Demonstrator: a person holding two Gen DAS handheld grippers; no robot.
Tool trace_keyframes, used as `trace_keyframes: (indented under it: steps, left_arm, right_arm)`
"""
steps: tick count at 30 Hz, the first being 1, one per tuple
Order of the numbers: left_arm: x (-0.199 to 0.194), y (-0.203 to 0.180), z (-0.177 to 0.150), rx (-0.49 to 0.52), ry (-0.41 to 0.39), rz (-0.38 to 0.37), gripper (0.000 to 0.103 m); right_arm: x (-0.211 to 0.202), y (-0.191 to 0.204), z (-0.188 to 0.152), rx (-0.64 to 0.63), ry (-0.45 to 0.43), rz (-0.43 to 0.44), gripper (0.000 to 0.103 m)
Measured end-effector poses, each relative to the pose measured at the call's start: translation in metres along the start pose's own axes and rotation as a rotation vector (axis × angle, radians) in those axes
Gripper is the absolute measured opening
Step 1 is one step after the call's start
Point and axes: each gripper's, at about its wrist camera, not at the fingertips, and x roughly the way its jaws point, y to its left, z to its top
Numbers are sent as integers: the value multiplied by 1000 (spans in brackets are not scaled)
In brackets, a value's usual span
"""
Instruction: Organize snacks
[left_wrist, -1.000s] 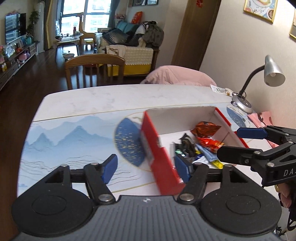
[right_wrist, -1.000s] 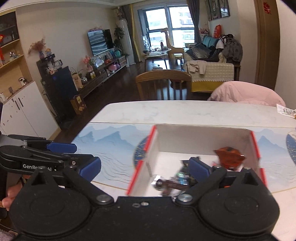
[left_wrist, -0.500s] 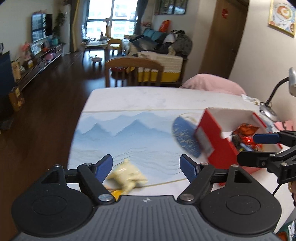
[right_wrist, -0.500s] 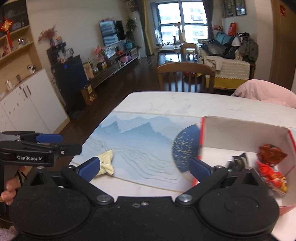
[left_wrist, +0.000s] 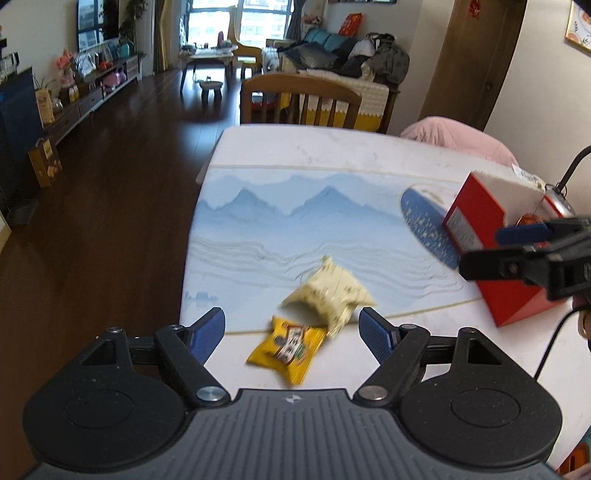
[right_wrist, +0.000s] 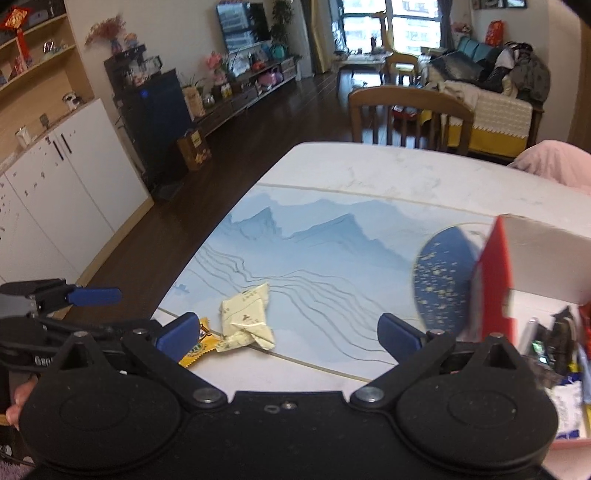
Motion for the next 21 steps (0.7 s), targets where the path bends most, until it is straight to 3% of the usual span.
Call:
trace_keyframes:
  steps: [6,21]
  left_arm:
    - [26,11,-9,-4,65,-23,80]
    - [76,-1,-13,164,141,-132,79]
  right_arm:
    - [37,10,8,-21,78,-6,102]
    - [109,25,9,-37,221,-1,89]
